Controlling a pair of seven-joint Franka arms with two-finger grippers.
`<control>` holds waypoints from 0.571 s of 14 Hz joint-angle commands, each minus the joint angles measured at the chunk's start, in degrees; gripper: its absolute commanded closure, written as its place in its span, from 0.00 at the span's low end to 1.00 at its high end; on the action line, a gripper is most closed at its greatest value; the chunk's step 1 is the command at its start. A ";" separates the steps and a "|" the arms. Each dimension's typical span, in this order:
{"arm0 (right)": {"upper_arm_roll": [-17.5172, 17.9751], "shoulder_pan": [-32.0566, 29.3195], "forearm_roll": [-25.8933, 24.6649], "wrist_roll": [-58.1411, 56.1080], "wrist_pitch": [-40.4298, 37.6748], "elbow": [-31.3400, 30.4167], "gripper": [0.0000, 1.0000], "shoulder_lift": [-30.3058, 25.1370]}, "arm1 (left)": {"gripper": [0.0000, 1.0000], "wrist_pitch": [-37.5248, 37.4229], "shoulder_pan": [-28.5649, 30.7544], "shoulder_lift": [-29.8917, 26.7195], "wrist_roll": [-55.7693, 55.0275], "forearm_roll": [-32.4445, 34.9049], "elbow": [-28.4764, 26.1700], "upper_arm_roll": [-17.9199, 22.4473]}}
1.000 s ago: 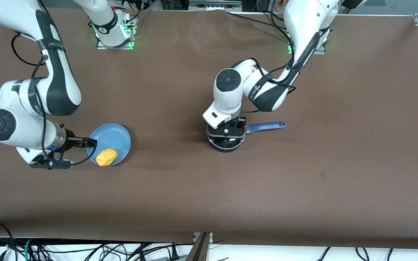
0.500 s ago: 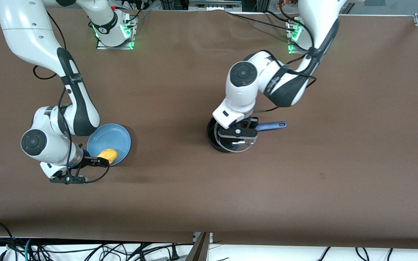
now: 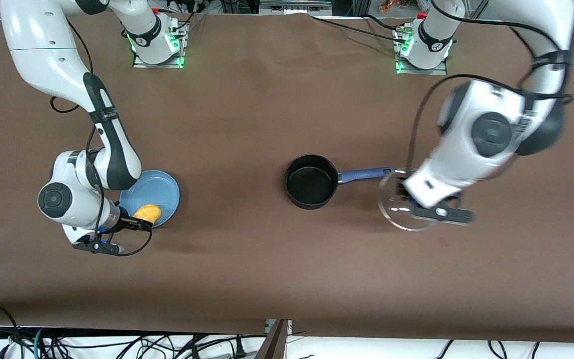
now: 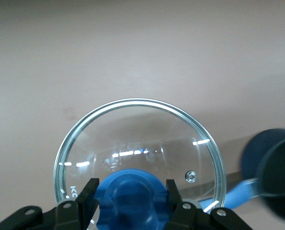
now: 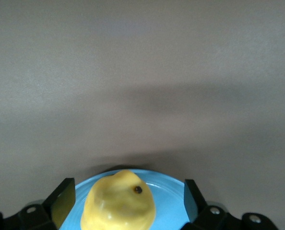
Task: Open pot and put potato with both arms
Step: 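Lift the lid aside with the left gripper while the right gripper grasps the potato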
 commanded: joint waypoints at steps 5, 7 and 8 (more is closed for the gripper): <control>0.44 0.36 2.06 1.47 -0.64 -1.18 0.18 0.44 | 0.50 16.08 -0.23 -0.85 22.56 -6.45 -15.77 14.69; 0.44 0.36 2.24 1.21 -0.90 -1.18 0.43 0.44 | 0.50 27.07 -0.14 -0.67 22.56 -6.63 -23.08 14.70; 0.44 0.36 2.33 1.29 -1.16 -1.09 0.54 0.35 | 0.50 30.43 -0.14 0.03 22.56 -6.63 -25.11 14.70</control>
